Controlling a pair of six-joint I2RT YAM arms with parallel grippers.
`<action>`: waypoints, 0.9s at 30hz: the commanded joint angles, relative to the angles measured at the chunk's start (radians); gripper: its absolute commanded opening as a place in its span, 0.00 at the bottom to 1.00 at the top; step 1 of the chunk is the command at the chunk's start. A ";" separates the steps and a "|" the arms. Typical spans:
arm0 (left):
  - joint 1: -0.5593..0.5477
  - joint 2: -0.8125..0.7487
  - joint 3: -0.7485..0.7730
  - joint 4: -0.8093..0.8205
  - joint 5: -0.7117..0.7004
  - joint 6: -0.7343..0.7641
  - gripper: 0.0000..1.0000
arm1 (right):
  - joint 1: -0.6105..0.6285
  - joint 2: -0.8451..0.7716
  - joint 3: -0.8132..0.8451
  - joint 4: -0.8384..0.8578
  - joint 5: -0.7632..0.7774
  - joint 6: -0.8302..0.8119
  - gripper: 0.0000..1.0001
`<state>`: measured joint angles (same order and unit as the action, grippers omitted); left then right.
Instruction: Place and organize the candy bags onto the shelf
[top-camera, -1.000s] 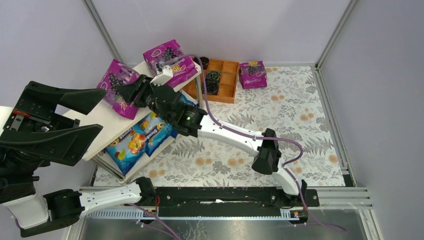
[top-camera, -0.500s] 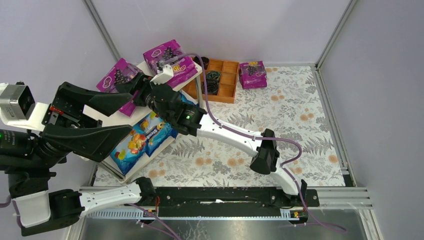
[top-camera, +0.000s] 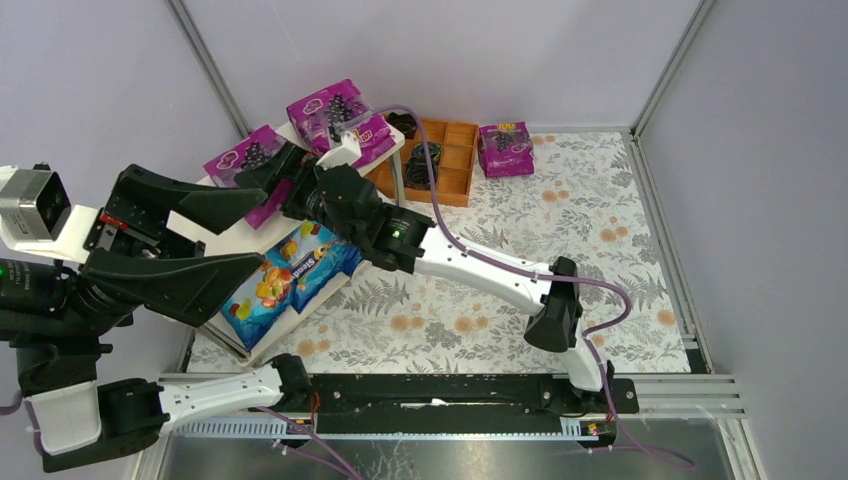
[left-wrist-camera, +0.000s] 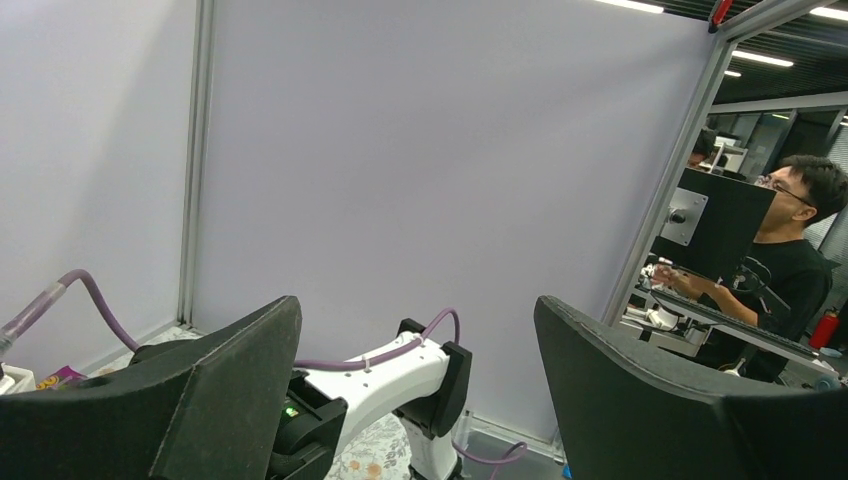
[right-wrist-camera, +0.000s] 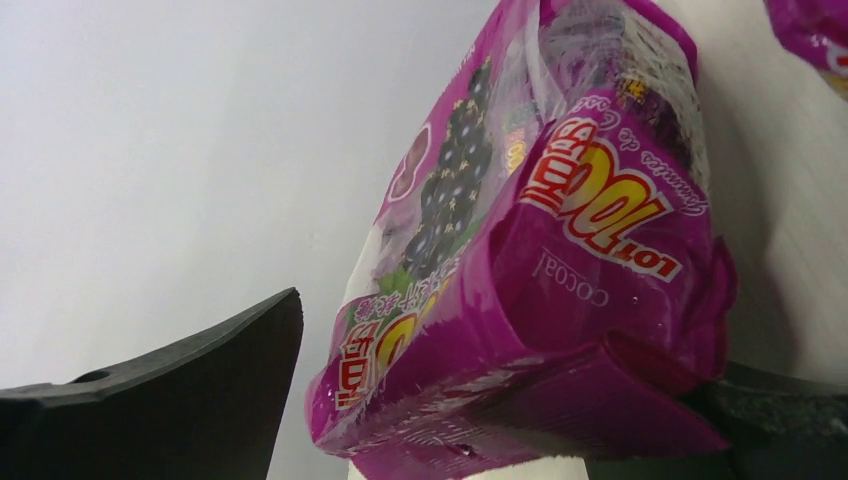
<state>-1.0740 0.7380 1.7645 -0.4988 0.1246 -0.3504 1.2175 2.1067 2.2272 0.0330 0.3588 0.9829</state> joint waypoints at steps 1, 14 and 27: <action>0.000 0.021 0.012 0.046 0.002 -0.001 0.91 | 0.002 -0.072 -0.040 -0.066 -0.067 0.026 1.00; -0.001 0.057 0.006 0.063 0.013 0.008 0.92 | -0.007 -0.248 -0.335 -0.011 -0.187 -0.017 1.00; -0.001 0.085 -0.013 0.080 0.034 0.018 0.93 | -0.028 -0.398 -0.567 0.046 -0.240 -0.033 0.98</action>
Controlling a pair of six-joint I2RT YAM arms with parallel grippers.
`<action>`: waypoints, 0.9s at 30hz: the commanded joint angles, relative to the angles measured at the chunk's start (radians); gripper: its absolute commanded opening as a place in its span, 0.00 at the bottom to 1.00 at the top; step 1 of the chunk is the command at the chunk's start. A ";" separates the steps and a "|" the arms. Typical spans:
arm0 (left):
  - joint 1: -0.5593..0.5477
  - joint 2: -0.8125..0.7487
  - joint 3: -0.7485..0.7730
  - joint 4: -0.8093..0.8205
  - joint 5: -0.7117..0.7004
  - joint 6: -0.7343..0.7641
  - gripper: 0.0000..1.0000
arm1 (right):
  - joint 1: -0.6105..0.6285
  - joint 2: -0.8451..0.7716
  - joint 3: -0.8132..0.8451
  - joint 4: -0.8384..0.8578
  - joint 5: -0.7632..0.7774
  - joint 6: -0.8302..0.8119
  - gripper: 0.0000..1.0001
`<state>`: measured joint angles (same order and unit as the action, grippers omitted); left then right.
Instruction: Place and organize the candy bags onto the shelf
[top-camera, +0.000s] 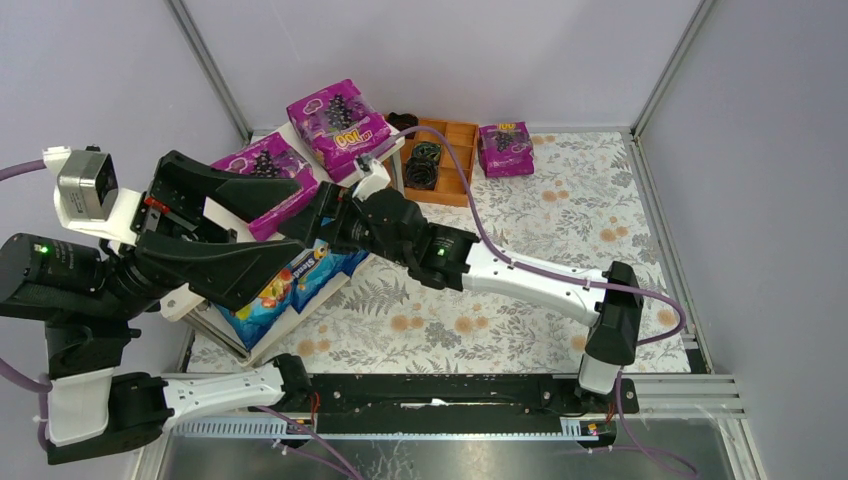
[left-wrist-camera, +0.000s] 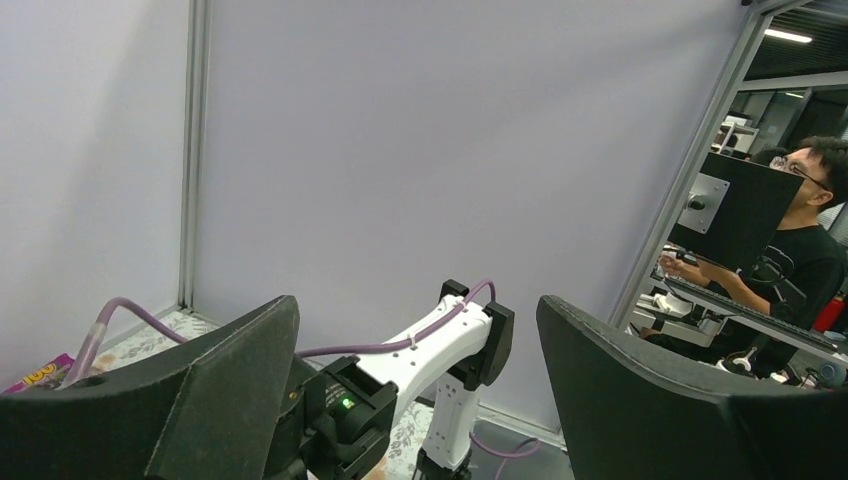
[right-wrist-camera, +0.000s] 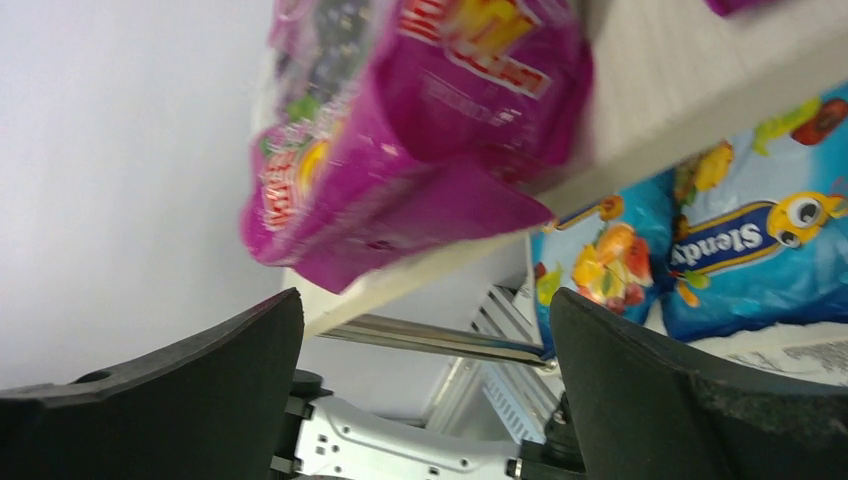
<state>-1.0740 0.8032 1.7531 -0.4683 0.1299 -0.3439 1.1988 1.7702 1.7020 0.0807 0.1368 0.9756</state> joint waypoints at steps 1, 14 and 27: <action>-0.001 0.020 -0.005 0.052 0.032 0.010 0.93 | -0.009 -0.072 -0.056 0.008 -0.017 -0.024 0.95; -0.001 0.011 -0.015 0.057 0.027 0.018 0.94 | -0.051 -0.092 -0.068 0.051 0.012 -0.047 0.55; -0.001 0.034 -0.029 0.061 0.026 0.028 0.94 | -0.124 -0.031 0.002 0.043 -0.018 -0.038 0.77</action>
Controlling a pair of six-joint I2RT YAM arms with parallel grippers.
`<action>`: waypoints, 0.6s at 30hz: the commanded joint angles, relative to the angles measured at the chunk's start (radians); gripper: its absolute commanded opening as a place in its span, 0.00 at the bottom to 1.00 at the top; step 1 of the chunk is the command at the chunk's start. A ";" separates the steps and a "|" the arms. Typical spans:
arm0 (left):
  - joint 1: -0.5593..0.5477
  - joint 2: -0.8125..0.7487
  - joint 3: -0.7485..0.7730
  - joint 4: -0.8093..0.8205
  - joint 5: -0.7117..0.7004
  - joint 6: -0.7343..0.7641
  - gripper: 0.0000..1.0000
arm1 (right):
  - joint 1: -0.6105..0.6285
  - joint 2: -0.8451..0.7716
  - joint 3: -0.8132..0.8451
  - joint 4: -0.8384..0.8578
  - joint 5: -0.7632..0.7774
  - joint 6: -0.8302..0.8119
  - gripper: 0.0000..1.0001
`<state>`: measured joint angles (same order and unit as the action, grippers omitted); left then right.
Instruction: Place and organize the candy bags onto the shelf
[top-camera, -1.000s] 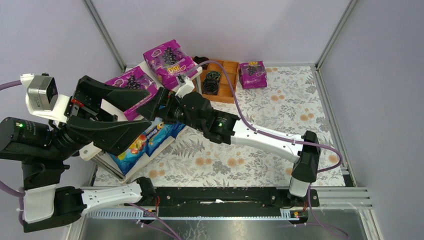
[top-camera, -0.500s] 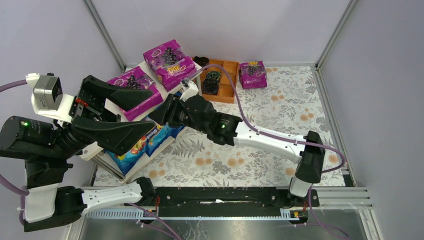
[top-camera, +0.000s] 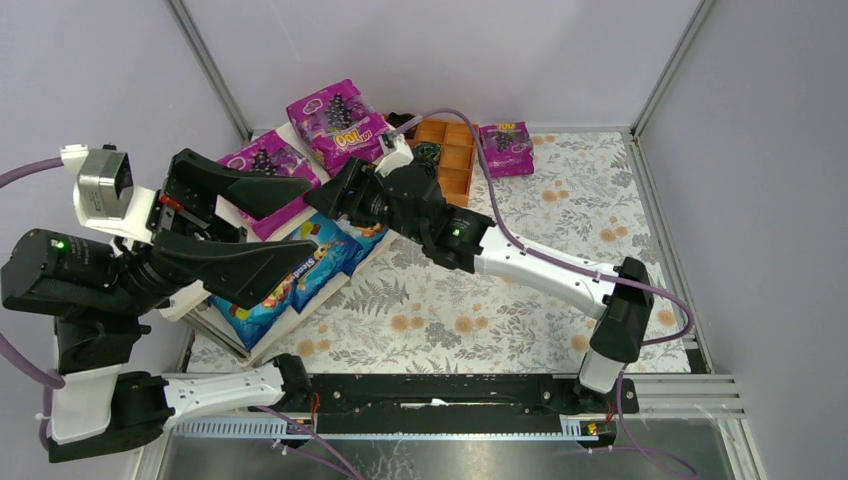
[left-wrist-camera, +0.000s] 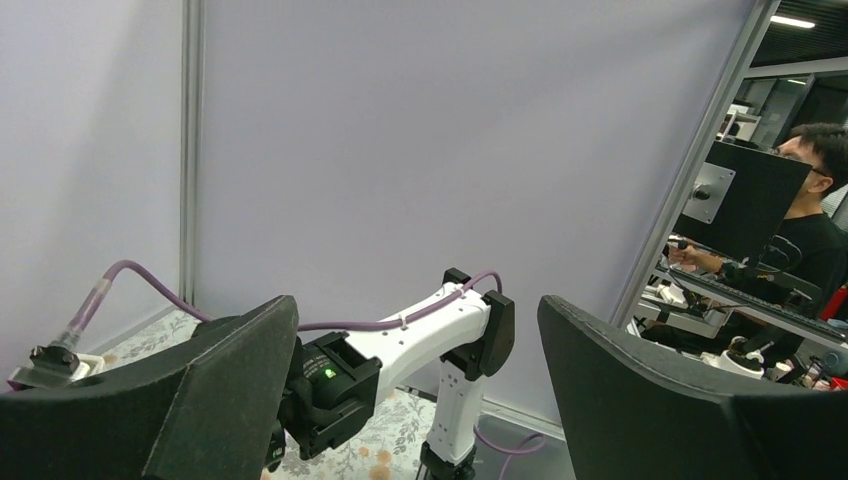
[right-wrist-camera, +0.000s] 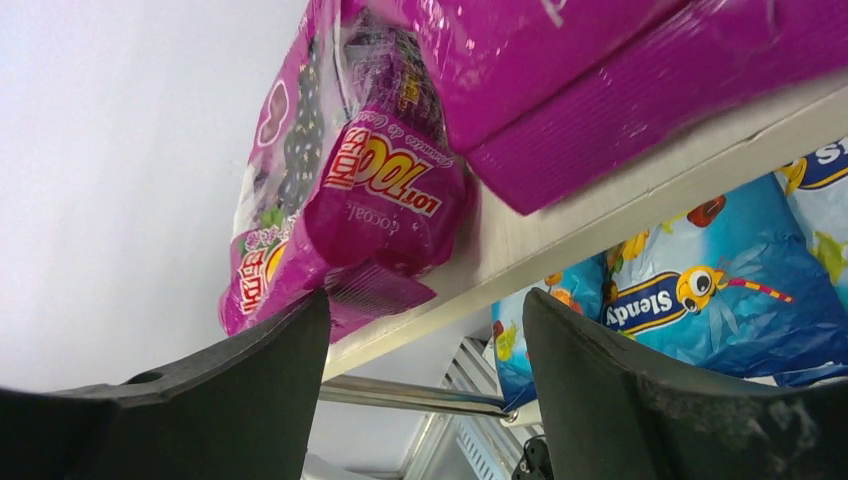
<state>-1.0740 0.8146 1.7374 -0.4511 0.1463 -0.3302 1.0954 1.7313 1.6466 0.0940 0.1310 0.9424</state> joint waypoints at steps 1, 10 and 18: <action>0.000 0.024 -0.017 0.043 0.007 0.015 0.95 | -0.025 0.005 0.056 0.027 -0.012 -0.006 0.79; -0.001 0.061 -0.030 0.008 -0.025 0.022 0.97 | -0.046 -0.192 -0.148 -0.021 -0.127 -0.175 0.95; -0.001 0.064 -0.293 0.076 -0.039 -0.011 0.99 | -0.139 -0.639 -0.610 -0.307 0.275 -0.369 1.00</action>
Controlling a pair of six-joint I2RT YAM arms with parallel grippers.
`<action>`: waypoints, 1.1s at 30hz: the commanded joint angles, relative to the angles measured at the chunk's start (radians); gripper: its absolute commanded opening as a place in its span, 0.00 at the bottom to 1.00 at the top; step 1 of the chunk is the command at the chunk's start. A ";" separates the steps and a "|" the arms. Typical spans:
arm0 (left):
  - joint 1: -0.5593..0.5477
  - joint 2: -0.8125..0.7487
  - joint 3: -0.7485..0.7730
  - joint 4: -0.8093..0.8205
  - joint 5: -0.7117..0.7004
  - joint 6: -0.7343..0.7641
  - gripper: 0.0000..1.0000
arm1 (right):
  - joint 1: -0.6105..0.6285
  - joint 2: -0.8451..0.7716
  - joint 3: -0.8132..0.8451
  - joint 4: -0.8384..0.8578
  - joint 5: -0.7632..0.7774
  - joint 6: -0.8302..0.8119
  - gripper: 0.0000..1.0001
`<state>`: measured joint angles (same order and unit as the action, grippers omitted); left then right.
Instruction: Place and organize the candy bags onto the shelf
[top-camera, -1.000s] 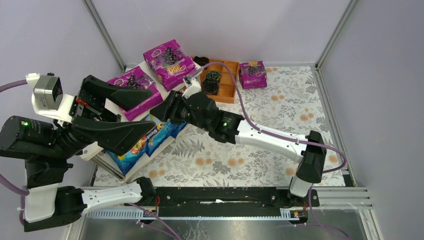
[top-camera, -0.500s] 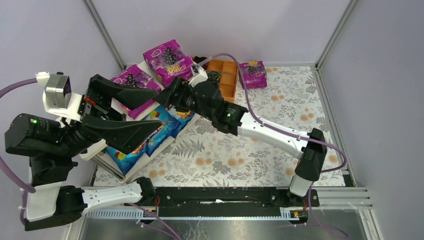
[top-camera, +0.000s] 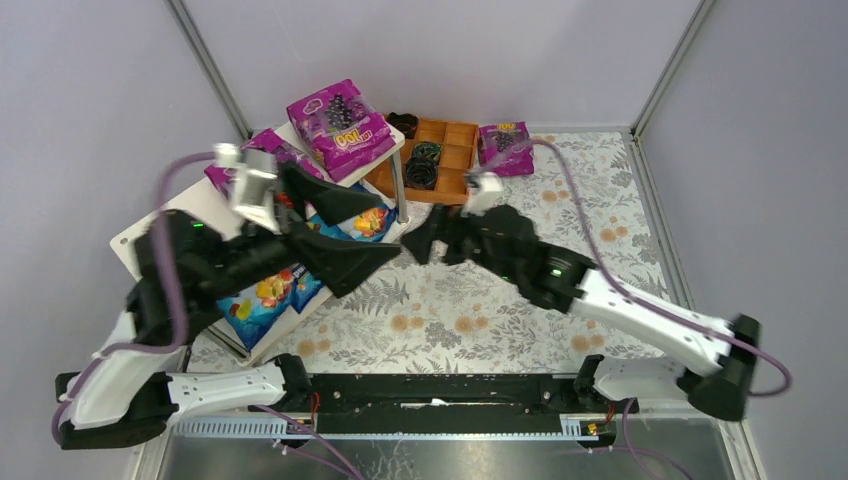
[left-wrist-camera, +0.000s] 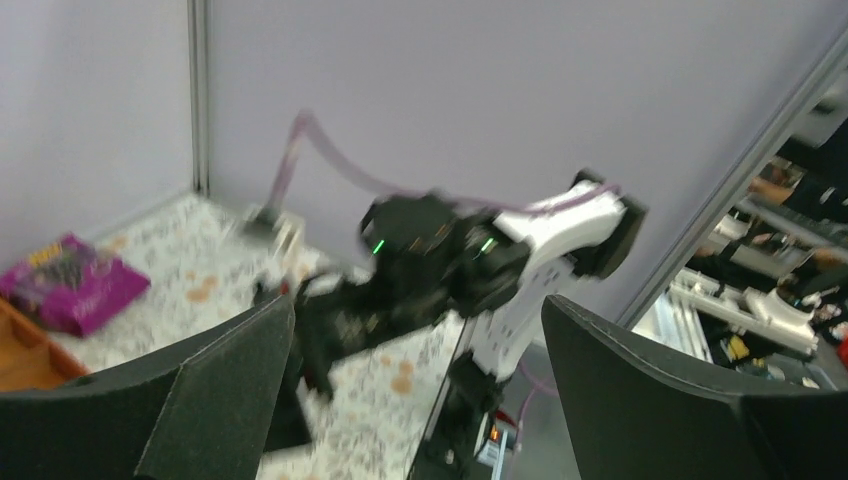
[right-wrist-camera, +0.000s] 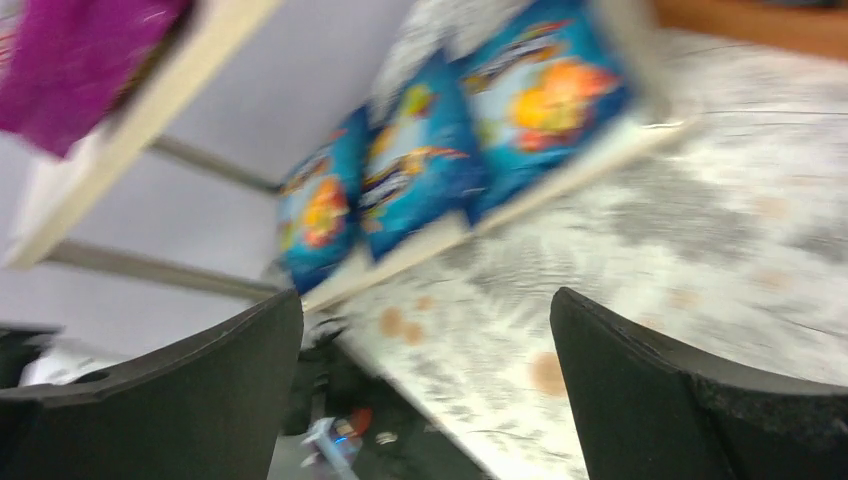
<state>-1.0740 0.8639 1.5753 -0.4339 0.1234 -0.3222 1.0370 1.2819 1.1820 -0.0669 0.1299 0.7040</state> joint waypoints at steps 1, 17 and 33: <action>-0.001 0.020 -0.170 0.070 -0.021 -0.027 0.99 | -0.122 -0.233 -0.192 -0.161 0.345 -0.147 1.00; -0.011 0.314 -0.413 0.179 -0.131 -0.174 0.99 | -0.897 0.391 -0.107 0.352 -0.109 -0.076 1.00; -0.122 0.568 -0.441 0.431 -0.299 -0.002 0.98 | -1.031 1.010 0.421 0.368 -0.503 0.002 1.00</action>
<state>-1.1973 1.4052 1.1248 -0.1165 -0.1581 -0.3649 -0.0006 2.2398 1.4773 0.3435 -0.3008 0.7158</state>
